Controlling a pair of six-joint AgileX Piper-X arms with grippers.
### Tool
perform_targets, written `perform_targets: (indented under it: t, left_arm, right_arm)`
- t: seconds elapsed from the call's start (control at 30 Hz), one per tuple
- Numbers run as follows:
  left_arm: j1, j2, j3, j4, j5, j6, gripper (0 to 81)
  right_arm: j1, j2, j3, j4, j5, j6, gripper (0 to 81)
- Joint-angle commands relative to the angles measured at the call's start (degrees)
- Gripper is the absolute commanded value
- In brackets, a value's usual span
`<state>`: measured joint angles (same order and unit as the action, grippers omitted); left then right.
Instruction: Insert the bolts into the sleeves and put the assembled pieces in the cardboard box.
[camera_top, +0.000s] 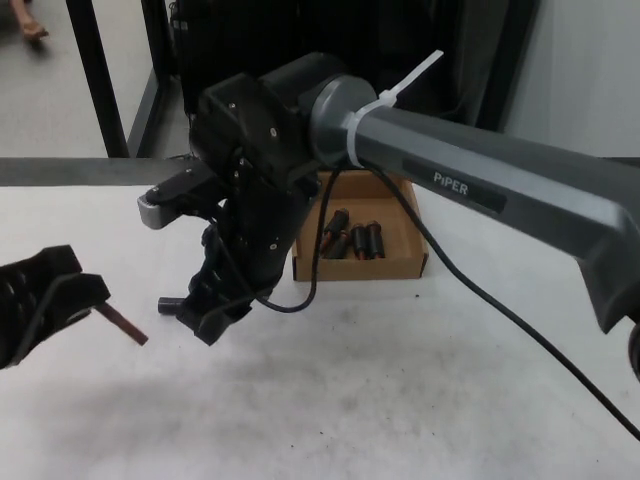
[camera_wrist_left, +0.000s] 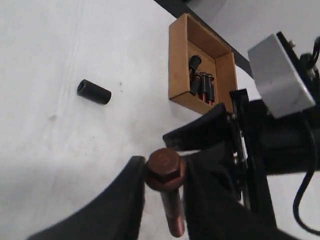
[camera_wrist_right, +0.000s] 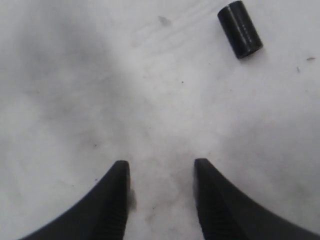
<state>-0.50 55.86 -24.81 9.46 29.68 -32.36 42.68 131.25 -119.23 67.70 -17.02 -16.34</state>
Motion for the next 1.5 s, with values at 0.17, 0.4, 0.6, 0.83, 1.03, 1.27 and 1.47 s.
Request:
perform_targets:
  t: [0.17, 0.4, 0.6, 0.83, 1.03, 1.27, 1.47]
  left_arm:
    - [-0.2, -4.5, 0.0, 8.0, 0.0, 9.4, 0.8]
    - [-0.2, -8.9, 0.0, 11.3, -1.3, 19.6, 0.8]
    - [-0.2, -13.8, 0.0, 13.5, -3.9, 26.4, 0.8]
    - [-0.3, -17.1, 0.0, 14.7, -3.9, 29.9, 0.8]
    - [-2.1, -18.1, 0.0, 14.7, -4.0, 32.9, 0.8]
    - [-3.7, -18.1, 0.0, 14.7, -4.8, 33.6, 0.8]
    - [-3.7, -18.1, 0.0, 14.7, -4.8, 34.3, 0.8]
  right_arm:
    - [-0.5, 3.4, -8.6, 0.7, 0.3, -0.5, 40.3]
    - [-0.5, 5.8, -11.3, 0.7, -0.1, -0.3, 40.2]
    - [-0.5, 8.7, -14.0, 1.6, -0.5, -0.9, 40.2]
    - [-0.5, 11.9, -20.3, 6.4, 2.7, -7.8, 40.2]
    - [-0.2, 12.4, -21.3, 6.8, 9.5, -15.2, 40.2]
    - [0.7, 12.4, -21.3, 1.3, 12.0, -16.2, 40.2]
    - [2.7, 12.7, -21.3, -3.8, 11.6, -16.4, 40.2]
